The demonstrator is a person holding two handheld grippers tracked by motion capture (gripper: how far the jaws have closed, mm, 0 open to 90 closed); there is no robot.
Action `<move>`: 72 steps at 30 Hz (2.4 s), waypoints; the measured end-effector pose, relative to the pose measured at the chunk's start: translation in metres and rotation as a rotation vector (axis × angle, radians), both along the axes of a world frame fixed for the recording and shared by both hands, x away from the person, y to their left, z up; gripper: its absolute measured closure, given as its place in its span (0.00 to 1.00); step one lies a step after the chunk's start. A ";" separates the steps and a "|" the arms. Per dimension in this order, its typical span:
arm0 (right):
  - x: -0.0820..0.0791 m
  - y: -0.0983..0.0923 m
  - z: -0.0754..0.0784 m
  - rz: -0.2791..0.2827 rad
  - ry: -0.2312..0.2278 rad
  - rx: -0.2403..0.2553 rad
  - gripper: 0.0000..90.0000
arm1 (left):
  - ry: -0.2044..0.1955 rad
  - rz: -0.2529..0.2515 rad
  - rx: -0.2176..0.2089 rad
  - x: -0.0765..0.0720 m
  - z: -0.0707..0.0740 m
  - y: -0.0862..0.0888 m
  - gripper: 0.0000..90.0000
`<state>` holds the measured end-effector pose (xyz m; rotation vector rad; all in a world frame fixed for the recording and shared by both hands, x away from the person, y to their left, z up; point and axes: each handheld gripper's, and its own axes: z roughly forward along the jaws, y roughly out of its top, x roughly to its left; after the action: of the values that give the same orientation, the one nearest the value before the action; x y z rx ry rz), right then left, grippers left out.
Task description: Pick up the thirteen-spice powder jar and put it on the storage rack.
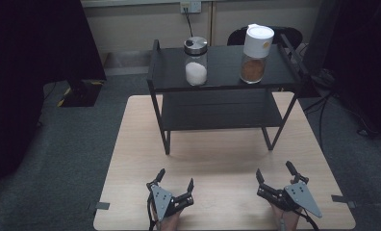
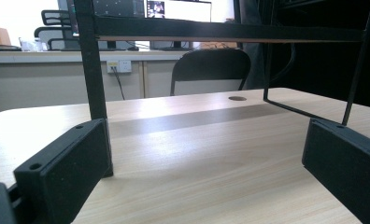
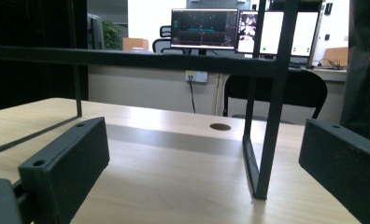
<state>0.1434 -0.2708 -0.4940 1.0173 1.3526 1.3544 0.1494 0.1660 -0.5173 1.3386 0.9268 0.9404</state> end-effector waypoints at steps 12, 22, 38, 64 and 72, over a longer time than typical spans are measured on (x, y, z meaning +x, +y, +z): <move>-0.004 -0.001 -0.012 0.006 0.018 0.016 0.00 | 0.000 0.000 0.000 0.000 0.000 0.000 0.00; -0.005 0.005 -0.020 0.007 0.021 -0.013 0.00 | 0.000 0.000 0.000 0.000 0.000 0.000 0.00; -0.006 0.003 -0.024 0.009 0.006 0.005 0.00 | 0.000 0.000 0.000 0.000 0.000 0.000 0.00; -0.005 0.002 -0.022 -0.003 0.028 0.033 0.00 | 0.000 0.000 0.001 0.000 0.000 0.000 0.00; -0.004 0.002 -0.022 -0.001 0.027 0.035 0.00 | 0.000 0.000 0.001 0.000 0.000 0.000 0.00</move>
<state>0.1390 -0.2689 -0.5159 1.0635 1.3526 1.3724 0.1493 0.1660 -0.5174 1.3391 0.9262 0.9412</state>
